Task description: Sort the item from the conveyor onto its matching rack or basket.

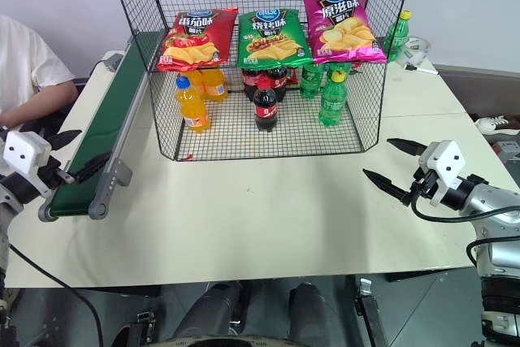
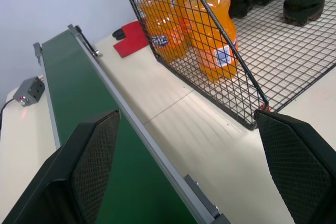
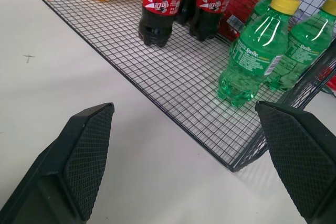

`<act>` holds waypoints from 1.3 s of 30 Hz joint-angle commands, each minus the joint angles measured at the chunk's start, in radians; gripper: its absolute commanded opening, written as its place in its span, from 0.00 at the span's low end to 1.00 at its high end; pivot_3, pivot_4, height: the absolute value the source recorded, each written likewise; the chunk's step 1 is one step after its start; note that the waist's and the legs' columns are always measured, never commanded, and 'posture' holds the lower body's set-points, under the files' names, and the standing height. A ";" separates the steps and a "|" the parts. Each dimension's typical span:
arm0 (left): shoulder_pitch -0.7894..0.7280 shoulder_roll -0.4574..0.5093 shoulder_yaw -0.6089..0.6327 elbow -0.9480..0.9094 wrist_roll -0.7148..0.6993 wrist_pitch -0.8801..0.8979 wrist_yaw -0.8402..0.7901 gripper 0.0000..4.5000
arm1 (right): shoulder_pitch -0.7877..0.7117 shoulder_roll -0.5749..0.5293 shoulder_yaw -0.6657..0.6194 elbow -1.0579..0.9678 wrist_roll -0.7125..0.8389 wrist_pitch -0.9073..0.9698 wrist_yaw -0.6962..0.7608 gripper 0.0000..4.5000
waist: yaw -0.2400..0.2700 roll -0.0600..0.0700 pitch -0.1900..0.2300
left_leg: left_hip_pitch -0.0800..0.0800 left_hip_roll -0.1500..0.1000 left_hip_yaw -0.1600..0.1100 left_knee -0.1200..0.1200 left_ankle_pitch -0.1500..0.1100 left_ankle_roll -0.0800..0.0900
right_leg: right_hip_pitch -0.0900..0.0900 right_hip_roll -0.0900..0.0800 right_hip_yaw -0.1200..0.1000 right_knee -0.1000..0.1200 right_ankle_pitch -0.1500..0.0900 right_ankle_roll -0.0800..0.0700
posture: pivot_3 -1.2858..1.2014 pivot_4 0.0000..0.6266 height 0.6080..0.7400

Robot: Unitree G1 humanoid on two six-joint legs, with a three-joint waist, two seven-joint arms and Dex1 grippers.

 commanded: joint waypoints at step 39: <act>-0.005 0.014 0.022 -0.018 -0.006 -0.025 0.022 0.95 | -0.027 -0.001 0.020 -0.124 -0.017 0.078 -0.086 1.00 | 0.000 0.004 0.002 | -0.003 -0.017 -0.022 -0.002 0.008 0.004 | 0.007 -0.015 -0.020 0.002 -0.010 0.006 | 0.52 0.24 1.00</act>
